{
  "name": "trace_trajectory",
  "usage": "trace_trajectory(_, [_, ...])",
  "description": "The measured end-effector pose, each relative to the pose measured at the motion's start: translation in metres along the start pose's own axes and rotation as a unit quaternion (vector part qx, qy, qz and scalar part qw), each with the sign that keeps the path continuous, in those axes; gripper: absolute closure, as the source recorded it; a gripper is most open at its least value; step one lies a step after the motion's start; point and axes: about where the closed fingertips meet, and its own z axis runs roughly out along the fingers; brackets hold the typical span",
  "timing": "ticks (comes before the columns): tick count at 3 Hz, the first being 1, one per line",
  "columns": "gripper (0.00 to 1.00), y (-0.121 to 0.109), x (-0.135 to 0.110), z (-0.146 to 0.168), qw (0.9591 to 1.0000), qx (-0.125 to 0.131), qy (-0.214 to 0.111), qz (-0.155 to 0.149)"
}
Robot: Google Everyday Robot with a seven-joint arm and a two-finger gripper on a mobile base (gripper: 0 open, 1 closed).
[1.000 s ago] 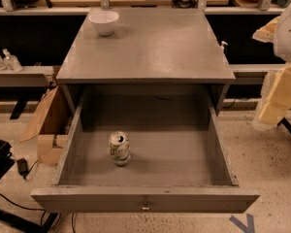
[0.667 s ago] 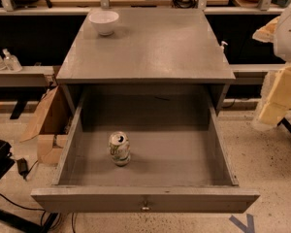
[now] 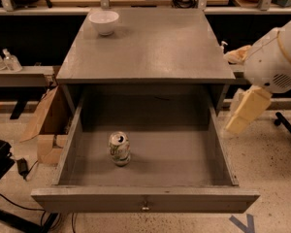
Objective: Pick 7up can from top drawer and place on counter
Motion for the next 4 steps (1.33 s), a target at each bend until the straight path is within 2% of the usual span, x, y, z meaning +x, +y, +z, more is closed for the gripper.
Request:
trace_trajectory(1, [0.0, -0.003, -0.004, 0.05, 0.9959, -0.013, -0.089, 0.003])
trace_trajectory(2, [0.0, -0.01, -0.014, 0.097, 0.9858, -0.027, -0.164, 0.019])
trace_trajectory(3, [0.0, -0.01, -0.015, 0.097, 0.9858, -0.027, -0.164, 0.019])
trace_trajectory(4, [0.0, -0.011, -0.031, 0.129, 0.9815, -0.037, -0.187, 0.015])
